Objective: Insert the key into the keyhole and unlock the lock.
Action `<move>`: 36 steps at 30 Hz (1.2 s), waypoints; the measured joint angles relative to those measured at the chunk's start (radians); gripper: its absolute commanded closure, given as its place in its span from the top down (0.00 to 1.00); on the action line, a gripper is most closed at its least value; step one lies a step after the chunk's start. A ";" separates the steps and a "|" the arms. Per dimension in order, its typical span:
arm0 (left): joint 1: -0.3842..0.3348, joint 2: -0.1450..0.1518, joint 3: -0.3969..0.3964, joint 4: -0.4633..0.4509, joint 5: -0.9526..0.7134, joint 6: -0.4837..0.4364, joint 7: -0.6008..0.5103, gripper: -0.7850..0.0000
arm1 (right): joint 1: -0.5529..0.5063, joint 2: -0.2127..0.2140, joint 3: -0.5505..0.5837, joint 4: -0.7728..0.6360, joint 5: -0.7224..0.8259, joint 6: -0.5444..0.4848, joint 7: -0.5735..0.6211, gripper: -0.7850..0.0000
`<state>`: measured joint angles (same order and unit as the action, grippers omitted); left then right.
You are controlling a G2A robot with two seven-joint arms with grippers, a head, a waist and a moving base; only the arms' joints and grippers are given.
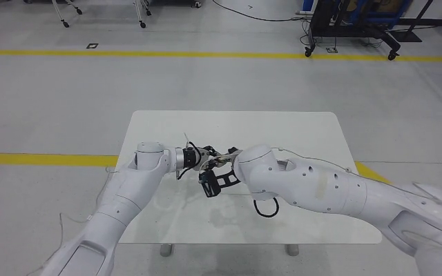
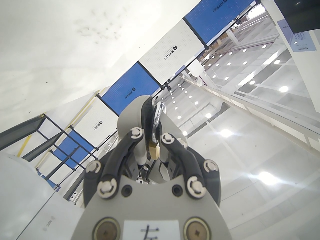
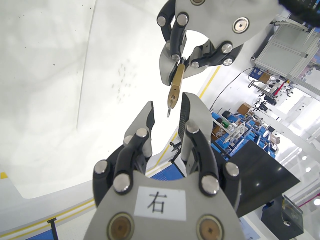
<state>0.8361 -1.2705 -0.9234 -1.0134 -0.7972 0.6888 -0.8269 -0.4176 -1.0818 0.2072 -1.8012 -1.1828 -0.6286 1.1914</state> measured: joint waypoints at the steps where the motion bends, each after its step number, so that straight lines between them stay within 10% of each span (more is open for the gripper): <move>1: 0.000 0.000 0.000 0.000 0.000 0.000 0.000 0.00 | -0.001 0.001 0.002 -0.002 0.000 0.000 0.000 0.32; 11: 0.001 0.001 -0.006 0.010 -0.003 -0.009 0.009 0.00 | -0.037 0.025 0.085 -0.017 0.043 0.042 -0.068 0.44; 17: 0.012 0.008 -0.030 0.023 0.000 -0.077 -0.002 0.00 | -0.159 0.098 0.262 0.007 0.120 0.111 -0.332 0.27; 19: 0.021 0.013 -0.044 0.021 0.007 -0.130 -0.015 0.00 | -0.220 0.129 0.328 0.004 0.128 0.115 -0.417 0.00; 27: 0.061 0.023 -0.102 0.004 -0.012 -0.283 -0.010 0.00 | -0.429 0.218 0.518 -0.073 0.091 0.024 -0.612 0.00; 36: 0.060 0.023 -0.091 -0.030 0.043 -0.314 -0.006 0.00 | -0.501 0.225 0.556 -0.069 0.136 0.013 -0.630 0.00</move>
<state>0.8966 -1.2472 -1.0148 -1.0439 -0.7545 0.3747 -0.8333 -0.9182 -0.8571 0.7633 -1.8706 -1.0473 -0.6160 0.5613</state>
